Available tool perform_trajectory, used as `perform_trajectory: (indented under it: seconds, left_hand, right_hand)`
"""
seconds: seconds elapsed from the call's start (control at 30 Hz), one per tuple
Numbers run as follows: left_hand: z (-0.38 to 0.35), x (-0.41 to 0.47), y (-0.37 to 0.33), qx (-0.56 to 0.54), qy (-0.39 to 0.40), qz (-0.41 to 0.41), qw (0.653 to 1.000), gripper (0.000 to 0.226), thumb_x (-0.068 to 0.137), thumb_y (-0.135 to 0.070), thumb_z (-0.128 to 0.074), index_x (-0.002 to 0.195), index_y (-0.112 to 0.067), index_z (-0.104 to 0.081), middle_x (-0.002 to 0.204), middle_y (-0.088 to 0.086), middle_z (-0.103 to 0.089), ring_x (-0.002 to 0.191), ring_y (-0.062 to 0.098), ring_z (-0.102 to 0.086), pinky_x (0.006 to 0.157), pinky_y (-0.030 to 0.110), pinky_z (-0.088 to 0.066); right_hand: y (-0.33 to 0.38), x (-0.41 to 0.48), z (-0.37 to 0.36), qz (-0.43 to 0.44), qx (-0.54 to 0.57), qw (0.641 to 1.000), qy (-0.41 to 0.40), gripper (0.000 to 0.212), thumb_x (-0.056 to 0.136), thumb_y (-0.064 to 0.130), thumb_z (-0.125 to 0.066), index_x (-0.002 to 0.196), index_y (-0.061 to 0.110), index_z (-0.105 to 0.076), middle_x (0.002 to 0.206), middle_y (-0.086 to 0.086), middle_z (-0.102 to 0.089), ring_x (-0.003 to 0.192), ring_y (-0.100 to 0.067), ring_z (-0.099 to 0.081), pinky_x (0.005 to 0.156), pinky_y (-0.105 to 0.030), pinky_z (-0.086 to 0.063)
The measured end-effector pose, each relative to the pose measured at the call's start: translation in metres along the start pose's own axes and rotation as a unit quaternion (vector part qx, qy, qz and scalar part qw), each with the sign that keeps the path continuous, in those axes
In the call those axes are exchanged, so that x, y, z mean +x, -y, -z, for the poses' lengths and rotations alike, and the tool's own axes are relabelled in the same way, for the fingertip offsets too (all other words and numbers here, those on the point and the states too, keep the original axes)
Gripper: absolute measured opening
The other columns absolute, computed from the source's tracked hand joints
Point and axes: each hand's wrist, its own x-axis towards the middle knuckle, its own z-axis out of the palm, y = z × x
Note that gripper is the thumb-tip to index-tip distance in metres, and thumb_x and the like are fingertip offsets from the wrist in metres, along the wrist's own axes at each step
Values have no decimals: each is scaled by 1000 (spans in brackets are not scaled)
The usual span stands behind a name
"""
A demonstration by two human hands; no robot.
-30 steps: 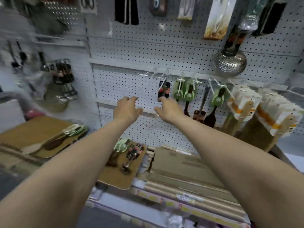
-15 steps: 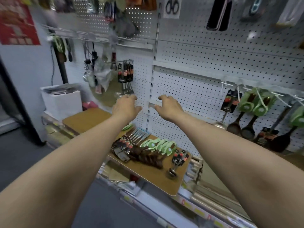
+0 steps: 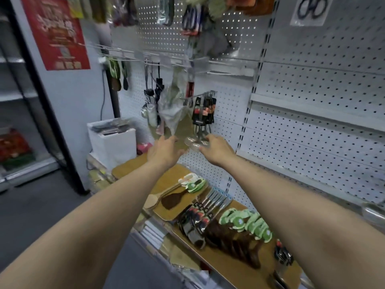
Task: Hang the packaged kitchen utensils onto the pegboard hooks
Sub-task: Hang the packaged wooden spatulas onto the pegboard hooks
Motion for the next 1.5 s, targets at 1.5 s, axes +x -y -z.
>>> perform_trajectory:
  seconds: [1.5]
  left_hand:
    - [-405,221,280,-169,382,135,899,31,85,-30,-75,112,-17,-68,108,1,-70,102,19,-63,78,24,-42]
  right_hand:
    - [-61,231,-452,-418,187,870,186,43,99,50,-52,124,18,-68,118,-8,-70,113,-29,-63,83,-29,-41]
